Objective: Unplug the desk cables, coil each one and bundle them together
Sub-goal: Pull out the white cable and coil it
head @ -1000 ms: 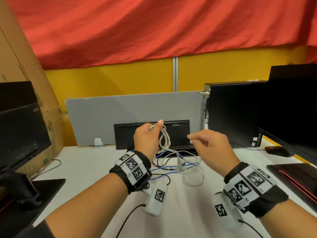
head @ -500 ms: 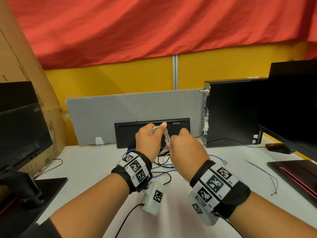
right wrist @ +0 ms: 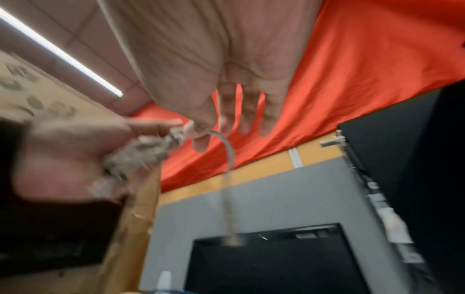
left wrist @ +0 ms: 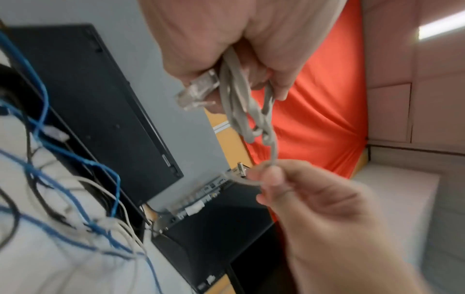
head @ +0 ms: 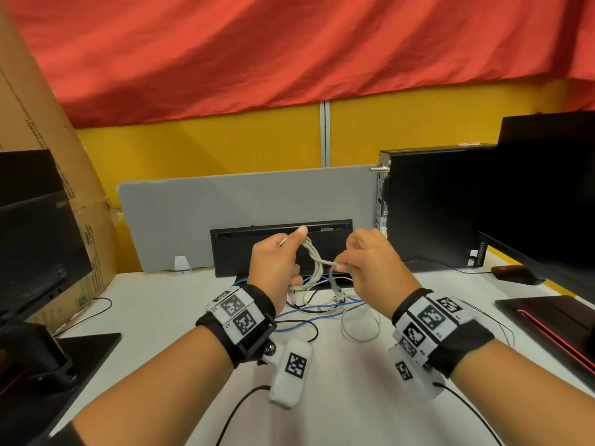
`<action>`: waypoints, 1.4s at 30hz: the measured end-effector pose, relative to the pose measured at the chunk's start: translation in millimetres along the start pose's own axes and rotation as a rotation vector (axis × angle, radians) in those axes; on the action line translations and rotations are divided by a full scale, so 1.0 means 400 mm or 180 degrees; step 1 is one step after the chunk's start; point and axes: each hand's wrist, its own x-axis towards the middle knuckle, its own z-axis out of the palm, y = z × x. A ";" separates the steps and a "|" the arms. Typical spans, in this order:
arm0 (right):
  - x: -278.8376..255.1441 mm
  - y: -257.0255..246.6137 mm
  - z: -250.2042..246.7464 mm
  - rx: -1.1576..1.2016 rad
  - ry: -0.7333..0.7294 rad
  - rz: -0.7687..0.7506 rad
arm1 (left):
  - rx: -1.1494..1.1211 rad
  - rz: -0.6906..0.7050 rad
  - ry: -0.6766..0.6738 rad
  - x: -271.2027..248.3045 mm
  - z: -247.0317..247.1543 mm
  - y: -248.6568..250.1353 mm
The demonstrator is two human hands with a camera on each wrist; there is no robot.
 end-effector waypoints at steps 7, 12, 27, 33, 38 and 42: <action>-0.011 0.001 0.045 0.0624 0.0817 0.0067 | -0.0917 -0.0422 -0.0145 -0.014 0.030 0.001; -0.030 -0.024 0.071 0.1467 0.0934 0.0595 | -0.1211 -0.0488 0.0001 -0.020 0.038 -0.017; -0.018 -0.080 0.069 0.2376 0.0349 0.1272 | -0.0409 -0.0205 0.0093 -0.026 0.051 -0.078; -0.014 -0.055 0.068 0.1453 0.0272 0.1288 | 0.0206 -0.0220 -0.0623 -0.010 0.021 -0.081; -0.024 -0.048 0.071 0.1500 0.0261 0.1358 | 0.0621 -0.0504 -0.1016 0.009 0.007 -0.062; -0.018 -0.045 0.073 0.1857 0.0179 0.1406 | 0.1035 -0.0354 -0.1036 0.014 0.003 -0.064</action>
